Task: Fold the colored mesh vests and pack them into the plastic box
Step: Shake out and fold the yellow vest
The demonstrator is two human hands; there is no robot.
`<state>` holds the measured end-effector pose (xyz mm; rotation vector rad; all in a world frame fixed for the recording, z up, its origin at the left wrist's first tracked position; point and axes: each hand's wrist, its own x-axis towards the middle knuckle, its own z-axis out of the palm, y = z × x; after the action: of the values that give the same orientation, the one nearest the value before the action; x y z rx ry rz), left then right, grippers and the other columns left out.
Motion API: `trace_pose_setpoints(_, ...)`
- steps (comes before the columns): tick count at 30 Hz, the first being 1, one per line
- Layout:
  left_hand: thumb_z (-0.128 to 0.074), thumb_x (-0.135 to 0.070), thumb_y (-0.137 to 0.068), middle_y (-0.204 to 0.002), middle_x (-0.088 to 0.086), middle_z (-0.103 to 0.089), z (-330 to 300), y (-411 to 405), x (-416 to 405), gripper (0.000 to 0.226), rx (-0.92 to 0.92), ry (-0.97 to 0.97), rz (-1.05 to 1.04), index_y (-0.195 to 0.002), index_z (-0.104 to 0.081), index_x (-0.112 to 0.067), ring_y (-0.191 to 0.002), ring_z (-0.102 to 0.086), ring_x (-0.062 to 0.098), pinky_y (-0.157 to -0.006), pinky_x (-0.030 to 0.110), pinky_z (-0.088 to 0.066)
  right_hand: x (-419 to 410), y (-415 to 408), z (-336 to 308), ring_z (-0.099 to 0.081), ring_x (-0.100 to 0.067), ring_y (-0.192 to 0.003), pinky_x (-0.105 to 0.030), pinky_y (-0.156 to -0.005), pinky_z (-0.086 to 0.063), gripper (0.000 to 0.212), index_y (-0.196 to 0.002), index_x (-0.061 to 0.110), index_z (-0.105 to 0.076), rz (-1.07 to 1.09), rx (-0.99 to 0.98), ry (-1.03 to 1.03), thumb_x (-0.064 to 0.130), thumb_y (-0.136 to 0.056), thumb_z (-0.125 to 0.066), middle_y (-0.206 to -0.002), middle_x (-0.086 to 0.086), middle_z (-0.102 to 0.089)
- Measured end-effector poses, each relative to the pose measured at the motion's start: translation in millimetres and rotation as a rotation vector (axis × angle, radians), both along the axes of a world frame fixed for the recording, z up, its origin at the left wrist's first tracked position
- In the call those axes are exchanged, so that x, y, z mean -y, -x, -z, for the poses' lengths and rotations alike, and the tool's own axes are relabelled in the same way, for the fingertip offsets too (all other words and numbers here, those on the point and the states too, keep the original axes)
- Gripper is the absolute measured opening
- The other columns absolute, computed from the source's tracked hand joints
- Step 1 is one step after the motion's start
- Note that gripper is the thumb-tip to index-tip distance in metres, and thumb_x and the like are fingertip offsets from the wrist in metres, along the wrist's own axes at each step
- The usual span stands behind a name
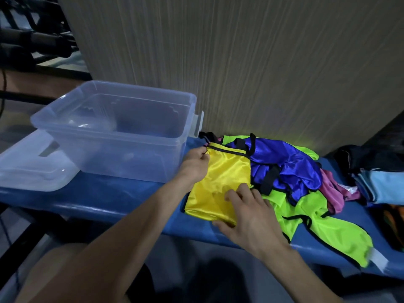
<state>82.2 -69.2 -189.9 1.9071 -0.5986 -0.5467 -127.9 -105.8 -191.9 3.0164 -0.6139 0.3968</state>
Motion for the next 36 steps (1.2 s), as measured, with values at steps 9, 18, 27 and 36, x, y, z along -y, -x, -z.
trace_pose_setpoints(9,-0.053,-0.027,-0.104,-0.149,0.010,-0.043,-7,17,-21,0.054,0.569,-0.232,0.063,-0.153,-0.035,-0.012,-0.131,-0.045,0.031,-0.104,0.043,-0.044,-7,13,31,-0.054,-0.025,-0.065,-0.030,-0.034,-0.031,0.018,-0.094,0.019,-0.063,-0.082,0.138,0.209,0.024,-0.081,-0.074,-0.090,-0.002,-0.052)
trace_pose_setpoints(18,-0.045,-0.053,-0.103,-0.151,-0.009,-0.038,19,54,-103,0.055,1.010,-0.339,0.741,-0.151,-0.040,-0.028,-0.136,-0.036,0.014,-0.107,0.036,-0.043,6,24,41,-0.054,-0.023,-0.067,-0.032,-0.041,-0.037,0.039,-0.109,0.021,-0.072,-0.158,0.200,0.251,0.017,-0.084,-0.044,-0.089,0.001,-0.057)
trace_pose_setpoints(27,-0.048,-0.013,-0.105,-0.160,-0.006,-0.040,47,27,-117,0.049,1.016,-0.116,0.768,-0.153,-0.045,-0.020,-0.144,-0.043,0.014,-0.116,0.035,-0.040,27,42,42,-0.058,-0.024,-0.074,-0.035,-0.059,-0.054,0.031,-0.107,0.024,-0.073,-0.226,0.199,0.153,0.039,-0.095,-0.049,-0.108,0.009,-0.067)
trace_pose_setpoints(36,-0.050,-0.001,-0.096,-0.160,-0.012,-0.037,35,29,-116,0.062,0.930,-0.180,0.773,-0.154,-0.045,-0.023,-0.145,-0.038,0.009,-0.121,0.025,-0.031,16,28,26,-0.055,-0.025,-0.054,-0.031,-0.037,-0.036,0.030,-0.078,0.019,-0.067,-0.144,0.068,0.192,0.013,-0.054,-0.084,-0.079,0.002,-0.061)
